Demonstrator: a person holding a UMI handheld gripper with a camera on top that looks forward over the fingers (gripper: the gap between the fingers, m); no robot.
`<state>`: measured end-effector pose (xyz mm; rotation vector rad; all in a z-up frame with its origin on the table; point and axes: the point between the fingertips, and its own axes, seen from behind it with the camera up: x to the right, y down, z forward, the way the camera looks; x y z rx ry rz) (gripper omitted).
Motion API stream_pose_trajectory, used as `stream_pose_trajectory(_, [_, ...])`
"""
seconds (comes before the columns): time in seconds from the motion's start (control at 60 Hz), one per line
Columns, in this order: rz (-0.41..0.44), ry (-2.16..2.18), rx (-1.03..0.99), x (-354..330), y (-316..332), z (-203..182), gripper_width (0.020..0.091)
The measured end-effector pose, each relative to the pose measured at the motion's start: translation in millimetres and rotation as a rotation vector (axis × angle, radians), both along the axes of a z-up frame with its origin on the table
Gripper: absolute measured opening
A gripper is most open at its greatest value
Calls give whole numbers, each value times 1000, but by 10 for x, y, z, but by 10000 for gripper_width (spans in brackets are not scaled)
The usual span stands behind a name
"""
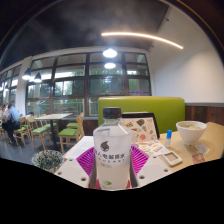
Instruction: Pour water
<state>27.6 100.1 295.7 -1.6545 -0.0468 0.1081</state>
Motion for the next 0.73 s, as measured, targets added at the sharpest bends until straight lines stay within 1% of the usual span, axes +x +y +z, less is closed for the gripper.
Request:
stream_pose_trajectory(0.033, [1,-1,0,3,-6,5,490])
stream_pose_trajectory(0.05, [-2,0,5,61,-54,85,497])
stream_pose_trajectory(0.133, [0,3,15,82,-62,98,557])
stream_pose_trajectory(0.15, [-1,3,22,131,-88,167,566])
stream_pose_trajectory(0.167, [0,3,28,58,-72,104,578])
stream_pose_trajectory(0.183, [1,5,36,67,-80,128,592])
stream_pose_trajectory(0.217, [-1,6,41,86,-79,139,637])
stream_pose_trajectory(0.283, [12,6,40,67,-105,137,806])
stream_pose_trajectory(0.317, [19,7,39,66,-110,137,851])
stream_pose_trajectory(0.35, [21,6,39,110,-114,162,857])
stream_pose_trajectory(0.5, [-12,6,36,187,-209,171,844])
stream_pose_trajectory(0.633, [5,27,-56,241,-492,50,842])
stream_pose_trajectory(0.733, [-14,20,-22,406,-809,245,836])
